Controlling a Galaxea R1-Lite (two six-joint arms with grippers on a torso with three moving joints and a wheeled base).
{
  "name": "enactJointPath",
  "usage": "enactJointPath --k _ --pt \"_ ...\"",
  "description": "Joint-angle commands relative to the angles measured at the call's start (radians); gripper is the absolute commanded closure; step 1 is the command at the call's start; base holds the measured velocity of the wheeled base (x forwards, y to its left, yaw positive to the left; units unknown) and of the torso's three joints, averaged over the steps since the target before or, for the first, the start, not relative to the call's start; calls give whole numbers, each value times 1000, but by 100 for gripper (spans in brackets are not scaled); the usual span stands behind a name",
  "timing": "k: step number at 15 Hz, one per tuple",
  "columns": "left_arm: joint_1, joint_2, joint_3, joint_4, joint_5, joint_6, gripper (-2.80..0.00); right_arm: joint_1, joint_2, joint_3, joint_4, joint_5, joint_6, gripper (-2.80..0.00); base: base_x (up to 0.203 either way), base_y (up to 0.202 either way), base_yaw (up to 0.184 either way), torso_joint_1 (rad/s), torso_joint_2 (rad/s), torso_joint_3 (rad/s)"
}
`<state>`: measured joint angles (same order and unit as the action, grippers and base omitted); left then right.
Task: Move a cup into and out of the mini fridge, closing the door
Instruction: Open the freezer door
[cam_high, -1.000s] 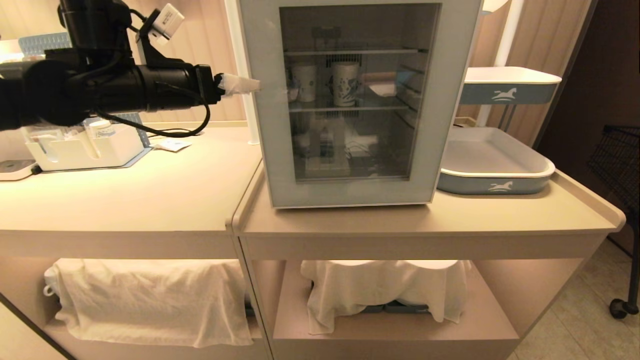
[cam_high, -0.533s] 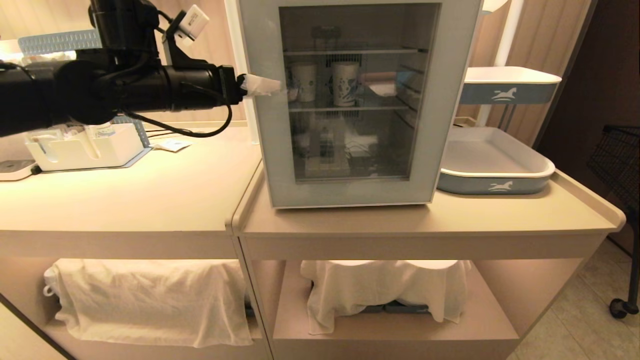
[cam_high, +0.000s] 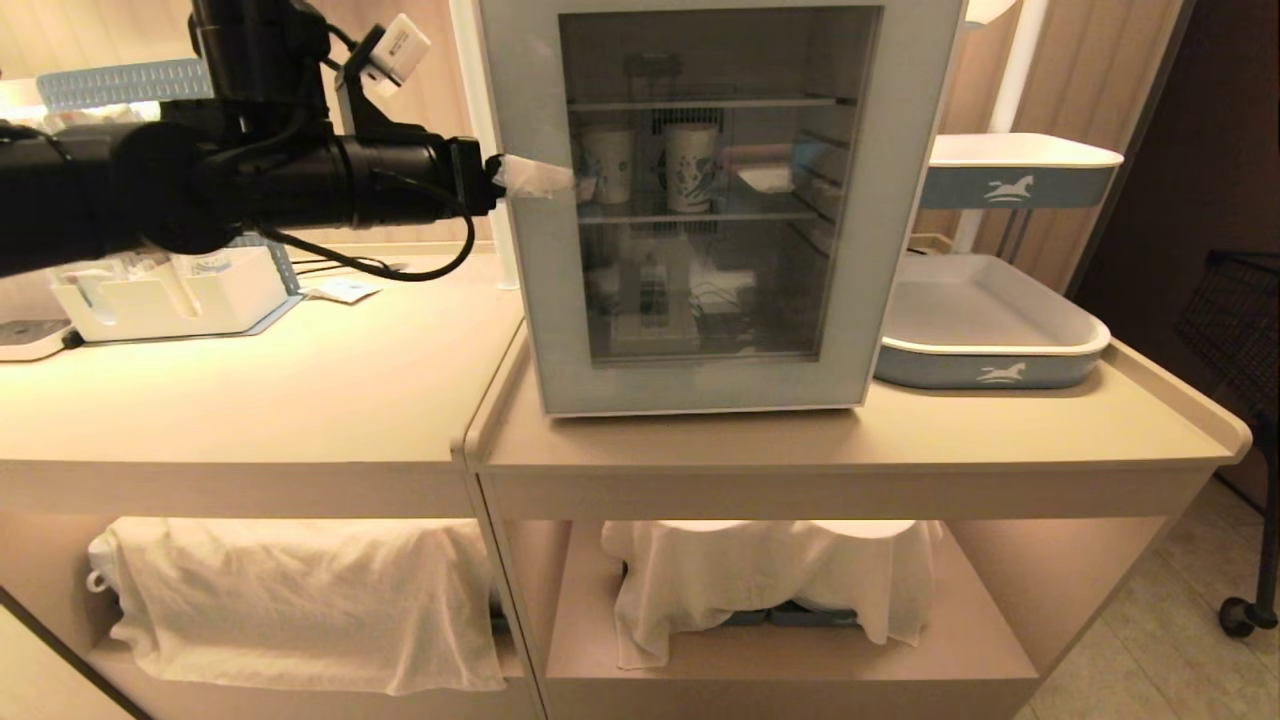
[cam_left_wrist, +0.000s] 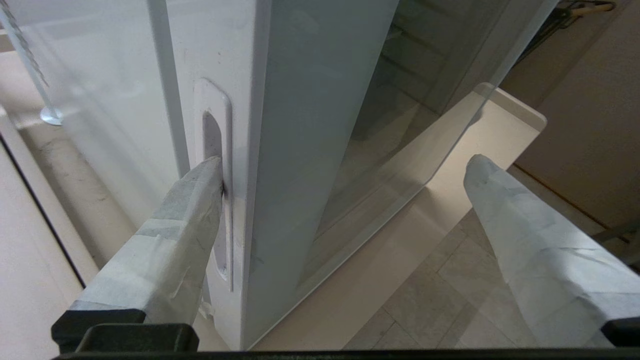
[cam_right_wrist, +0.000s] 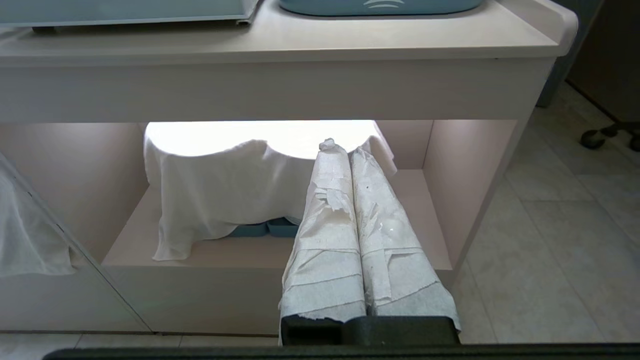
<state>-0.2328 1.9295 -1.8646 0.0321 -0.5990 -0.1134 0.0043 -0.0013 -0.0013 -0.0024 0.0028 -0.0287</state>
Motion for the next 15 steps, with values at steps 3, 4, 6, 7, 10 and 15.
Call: enactJointPath --k 3,4,6,7,10,15 --pt "-1 -23 24 2 -3 -11 -280 0 1 0 -1 0 0 0 0 0 0 0 0 0" --pt "-3 -34 45 2 -4 -11 -280 0 1 0 -1 0 0 0 0 0 0 0 0 0" --pt "-10 -60 85 6 -4 -12 -280 0 1 0 -1 0 0 0 0 0 0 0 0 0" --pt "-15 -72 108 8 -2 -12 -280 0 1 1 -1 0 0 0 0 0 0 0 0 0" --pt "-17 -67 111 -2 4 2 -280 0 1 0 -1 0 0 0 0 0 0 0 0 0" --pt "-19 -37 97 -16 60 5 -280 0 1 0 -1 0 0 0 0 0 0 0 0 0"
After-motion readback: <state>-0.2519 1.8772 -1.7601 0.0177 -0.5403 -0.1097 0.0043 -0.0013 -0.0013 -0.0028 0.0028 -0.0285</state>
